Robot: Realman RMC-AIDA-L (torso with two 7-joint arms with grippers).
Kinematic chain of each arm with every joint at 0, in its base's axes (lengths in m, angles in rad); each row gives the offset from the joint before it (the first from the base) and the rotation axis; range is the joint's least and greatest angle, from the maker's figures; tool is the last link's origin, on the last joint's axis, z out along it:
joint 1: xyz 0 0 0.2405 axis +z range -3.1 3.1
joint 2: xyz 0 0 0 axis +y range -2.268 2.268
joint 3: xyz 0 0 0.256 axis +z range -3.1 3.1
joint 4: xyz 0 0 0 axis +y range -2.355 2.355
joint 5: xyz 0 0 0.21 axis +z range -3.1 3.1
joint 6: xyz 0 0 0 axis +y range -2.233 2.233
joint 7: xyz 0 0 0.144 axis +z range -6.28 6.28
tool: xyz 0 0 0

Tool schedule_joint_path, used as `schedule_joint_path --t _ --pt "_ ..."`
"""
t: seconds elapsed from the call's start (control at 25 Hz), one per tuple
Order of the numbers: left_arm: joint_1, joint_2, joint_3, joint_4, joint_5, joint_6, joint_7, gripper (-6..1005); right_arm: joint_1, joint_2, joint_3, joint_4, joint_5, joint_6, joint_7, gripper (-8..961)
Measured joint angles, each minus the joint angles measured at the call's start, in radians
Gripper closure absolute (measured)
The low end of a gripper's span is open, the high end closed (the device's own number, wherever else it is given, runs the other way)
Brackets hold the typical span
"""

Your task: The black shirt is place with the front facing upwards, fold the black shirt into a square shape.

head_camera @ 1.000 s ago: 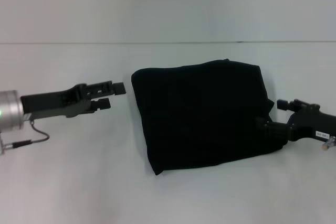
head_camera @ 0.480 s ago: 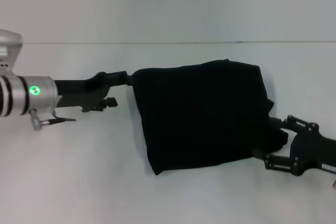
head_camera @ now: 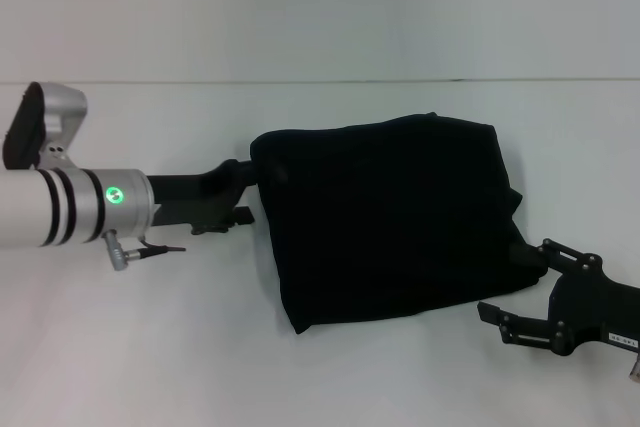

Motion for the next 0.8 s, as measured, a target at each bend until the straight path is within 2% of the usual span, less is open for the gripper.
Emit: schedule_joint_path --t 0.28,0.6,0.72,0.8 --pt "-0.009 -0.024 0.002 -0.001 0.004 -0.011 0.001 92 -0.002 0.000 -0.001 0.014 0.000 -0.008 0.002 39" --pt "-0.023 -0.031 0.004 -0.010 0.006 -0.025 0.014 92 -0.003 0.000 0.000 0.014 0.000 -0.019 0.006 38" --pt "-0.027 -0.040 0.023 -0.004 0.004 -0.026 0.053 92 -0.003 0.000 0.005 0.014 0.000 -0.020 0.006 38" --pt "-0.027 -0.043 0.026 0.001 0.003 -0.026 0.070 151 -0.003 0.000 0.005 0.014 0.000 -0.020 0.006 38"
